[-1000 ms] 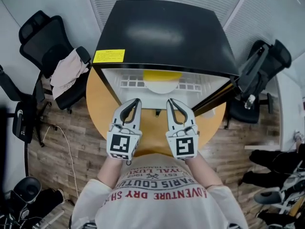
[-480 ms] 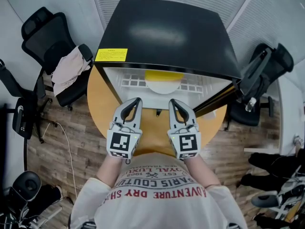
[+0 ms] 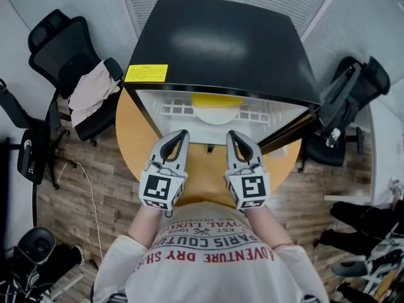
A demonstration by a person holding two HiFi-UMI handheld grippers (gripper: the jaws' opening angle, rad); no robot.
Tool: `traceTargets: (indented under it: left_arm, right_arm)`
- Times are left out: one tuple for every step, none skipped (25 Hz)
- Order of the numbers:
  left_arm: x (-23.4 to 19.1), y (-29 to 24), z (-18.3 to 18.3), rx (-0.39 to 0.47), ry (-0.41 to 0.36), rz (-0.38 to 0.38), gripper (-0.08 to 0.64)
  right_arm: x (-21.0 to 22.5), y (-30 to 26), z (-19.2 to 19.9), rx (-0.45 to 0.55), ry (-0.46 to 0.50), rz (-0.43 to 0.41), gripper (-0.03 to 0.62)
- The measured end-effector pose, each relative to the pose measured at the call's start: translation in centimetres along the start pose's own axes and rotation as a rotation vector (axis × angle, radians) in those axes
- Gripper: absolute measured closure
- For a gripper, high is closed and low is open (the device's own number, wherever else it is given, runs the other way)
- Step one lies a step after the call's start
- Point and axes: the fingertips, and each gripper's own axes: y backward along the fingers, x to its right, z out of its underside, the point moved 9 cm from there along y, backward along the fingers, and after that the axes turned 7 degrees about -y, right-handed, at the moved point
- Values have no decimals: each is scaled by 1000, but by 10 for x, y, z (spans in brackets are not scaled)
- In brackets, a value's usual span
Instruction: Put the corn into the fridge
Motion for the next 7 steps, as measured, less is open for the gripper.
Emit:
traceTargets:
  left_arm:
    - [0,0,0,6,7,6,534]
    - [0,0,0,9,11,9,534]
    - [0,0,0,9,12,11,534]
    - [1,0,0,7,11,14,534]
    - [1,-1,0,5,9,16,534]
    - [1,-1,1,2,7,18,534]
    - [1,-1,1,-1,6,19,534]
  right_arm:
    - [1,0,1,2,-22,-7,565]
    - [3,-1,3,6,-36,-13,565]
    - [4,-1,3,7,-41,-14,565]
    - [5,-1,3,7,-39,-11,565]
    - [6,-1,3,5,-36,-7,564]
    - [7,-1,3,3,-34,-3,564]
    - [8,-1,2,0,-32,2,565]
